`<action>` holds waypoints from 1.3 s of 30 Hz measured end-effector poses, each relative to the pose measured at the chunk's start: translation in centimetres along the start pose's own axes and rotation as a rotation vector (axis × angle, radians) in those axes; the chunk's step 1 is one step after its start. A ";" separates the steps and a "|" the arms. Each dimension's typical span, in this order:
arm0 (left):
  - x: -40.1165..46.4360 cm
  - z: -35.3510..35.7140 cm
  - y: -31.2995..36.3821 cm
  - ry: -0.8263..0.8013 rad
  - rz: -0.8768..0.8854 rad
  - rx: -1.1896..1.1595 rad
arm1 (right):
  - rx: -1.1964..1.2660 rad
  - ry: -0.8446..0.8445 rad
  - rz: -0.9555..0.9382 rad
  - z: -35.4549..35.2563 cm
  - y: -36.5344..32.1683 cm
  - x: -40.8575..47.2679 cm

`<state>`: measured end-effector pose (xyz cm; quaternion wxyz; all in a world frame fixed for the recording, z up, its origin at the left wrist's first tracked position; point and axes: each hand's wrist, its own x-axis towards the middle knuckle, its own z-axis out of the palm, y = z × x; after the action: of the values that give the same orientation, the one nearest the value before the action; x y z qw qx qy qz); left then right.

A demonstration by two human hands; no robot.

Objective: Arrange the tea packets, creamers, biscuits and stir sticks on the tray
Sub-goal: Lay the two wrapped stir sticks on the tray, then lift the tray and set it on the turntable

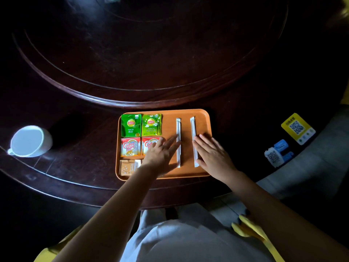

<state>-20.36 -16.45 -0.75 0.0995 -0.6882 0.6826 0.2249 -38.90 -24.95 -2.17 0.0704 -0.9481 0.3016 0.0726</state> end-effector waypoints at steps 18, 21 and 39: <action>-4.9 0.0 -3.1 0.691 -0.266 -0.419 | 0.201 0.296 0.370 -1.4 0.3 -1.1; -7.2 0.3 -6.2 0.660 -0.537 -0.253 | 0.206 0.119 0.530 -2.2 0.3 -1.0; -7.0 0.4 -10.7 0.367 -0.742 -0.712 | 0.489 0.092 0.868 -1.8 -1.2 2.5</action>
<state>-9.67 -9.51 0.20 -0.1877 -0.9019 0.2818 0.2682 -36.07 -25.72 -0.70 0.2405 -0.6930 0.6794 -0.0197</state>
